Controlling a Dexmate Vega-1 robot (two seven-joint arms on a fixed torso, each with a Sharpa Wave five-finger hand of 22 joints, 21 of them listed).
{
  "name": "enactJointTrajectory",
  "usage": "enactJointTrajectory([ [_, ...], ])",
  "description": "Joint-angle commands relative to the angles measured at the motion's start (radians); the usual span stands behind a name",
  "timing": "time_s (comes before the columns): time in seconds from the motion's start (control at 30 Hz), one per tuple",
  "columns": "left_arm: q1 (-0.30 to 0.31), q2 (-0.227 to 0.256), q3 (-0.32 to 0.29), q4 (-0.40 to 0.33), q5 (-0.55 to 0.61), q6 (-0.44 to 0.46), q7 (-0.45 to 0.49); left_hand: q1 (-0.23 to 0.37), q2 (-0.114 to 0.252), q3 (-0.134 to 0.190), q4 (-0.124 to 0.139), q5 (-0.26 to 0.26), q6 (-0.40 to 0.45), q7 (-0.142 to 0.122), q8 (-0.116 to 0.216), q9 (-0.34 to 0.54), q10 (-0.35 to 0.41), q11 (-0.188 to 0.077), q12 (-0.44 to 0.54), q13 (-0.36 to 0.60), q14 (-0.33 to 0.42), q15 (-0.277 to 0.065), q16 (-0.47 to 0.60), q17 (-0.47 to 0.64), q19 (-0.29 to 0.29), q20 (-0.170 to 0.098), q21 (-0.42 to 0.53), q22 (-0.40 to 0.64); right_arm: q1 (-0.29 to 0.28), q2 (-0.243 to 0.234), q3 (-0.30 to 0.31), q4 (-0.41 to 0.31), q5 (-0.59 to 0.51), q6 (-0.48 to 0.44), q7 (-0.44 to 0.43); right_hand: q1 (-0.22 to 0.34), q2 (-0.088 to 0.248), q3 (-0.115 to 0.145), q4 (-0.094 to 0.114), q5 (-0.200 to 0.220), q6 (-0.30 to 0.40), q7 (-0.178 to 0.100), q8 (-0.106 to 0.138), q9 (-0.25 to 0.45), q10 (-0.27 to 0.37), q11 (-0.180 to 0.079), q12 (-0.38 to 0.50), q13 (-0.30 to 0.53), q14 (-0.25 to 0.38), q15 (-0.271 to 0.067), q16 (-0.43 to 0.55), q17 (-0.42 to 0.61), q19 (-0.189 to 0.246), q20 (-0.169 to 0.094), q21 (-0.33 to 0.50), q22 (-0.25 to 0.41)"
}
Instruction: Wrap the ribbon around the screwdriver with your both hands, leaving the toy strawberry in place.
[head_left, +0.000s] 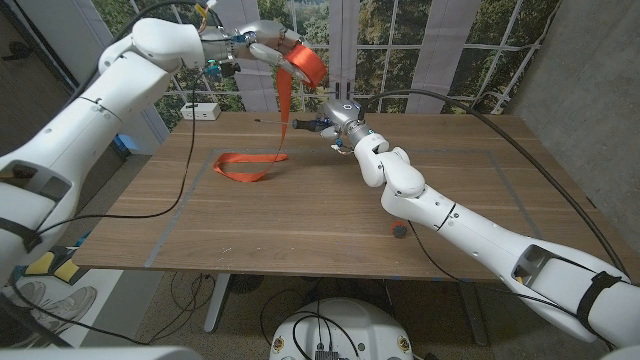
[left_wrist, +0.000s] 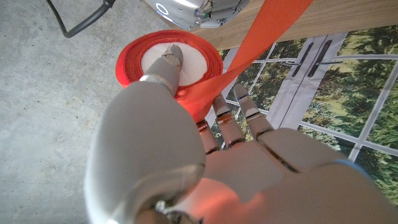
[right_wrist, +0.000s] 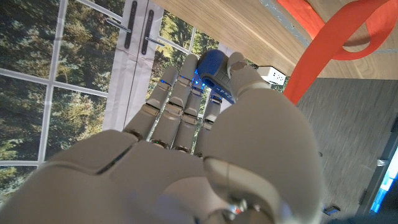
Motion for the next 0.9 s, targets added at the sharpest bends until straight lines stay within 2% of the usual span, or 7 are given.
enactJointTrajectory([
  [0.03, -0.007, -0.035, 0.008, 0.026, -0.057, -0.032, -0.048, -0.024, 0.052, 0.045, 0.033, 0.011, 0.12, 0.111, 0.085, 0.051, 0.171, 0.031, 0.219, 0.202, 0.014, -0.13, 0.0, 0.004, 0.008, 0.002, 0.004, 0.002, 0.041, 0.026, -0.021, 0.089, 0.031, -0.049, -0.038, 0.03, 0.035, 0.016, 0.003, 0.009, 0.229, 0.003, 0.016, 0.005, 0.128, -0.039, 0.032, 0.075, 0.004, -0.09, -0.003, 0.002, 0.005, 0.009, 0.004, 0.003],
  [0.3, 0.025, -0.051, 0.006, 0.015, -0.086, -0.063, -0.047, -0.026, 0.051, 0.048, 0.034, 0.013, 0.118, 0.111, 0.086, 0.05, 0.172, 0.031, 0.216, 0.196, 0.023, -0.129, 0.0, 0.004, 0.011, 0.002, 0.007, 0.002, 0.034, 0.021, -0.009, 0.073, 0.075, -0.061, -0.086, 0.031, 0.035, 0.016, 0.001, 0.008, 0.231, 0.004, 0.017, 0.006, 0.129, -0.04, 0.032, 0.074, 0.007, -0.088, -0.002, 0.008, 0.005, 0.01, 0.006, 0.003],
  [0.57, 0.041, -0.086, 0.023, 0.031, -0.125, -0.088, -0.084, -0.027, 0.05, 0.049, 0.033, 0.014, 0.119, 0.113, 0.086, 0.048, 0.172, 0.031, 0.215, 0.194, 0.024, -0.129, 0.0, 0.006, 0.013, 0.003, 0.009, 0.003, 0.04, 0.034, -0.019, 0.06, 0.058, -0.123, -0.124, 0.03, 0.031, 0.02, 0.0, 0.008, 0.234, 0.005, 0.018, 0.005, 0.135, -0.039, 0.032, 0.07, 0.018, -0.087, -0.008, 0.002, 0.007, 0.014, 0.008, 0.003],
  [0.9, 0.091, -0.096, 0.017, -0.007, -0.17, -0.118, -0.091, -0.026, 0.049, 0.051, 0.031, 0.015, 0.117, 0.113, 0.087, 0.047, 0.174, 0.032, 0.213, 0.19, 0.025, -0.126, -0.002, 0.009, 0.012, 0.004, 0.012, 0.003, 0.047, 0.059, -0.031, 0.074, 0.05, -0.206, -0.166, 0.03, 0.028, 0.023, -0.001, 0.007, 0.239, 0.003, 0.019, 0.004, 0.142, -0.039, 0.034, 0.069, 0.03, -0.087, -0.01, 0.001, 0.013, 0.018, 0.012, 0.003],
])
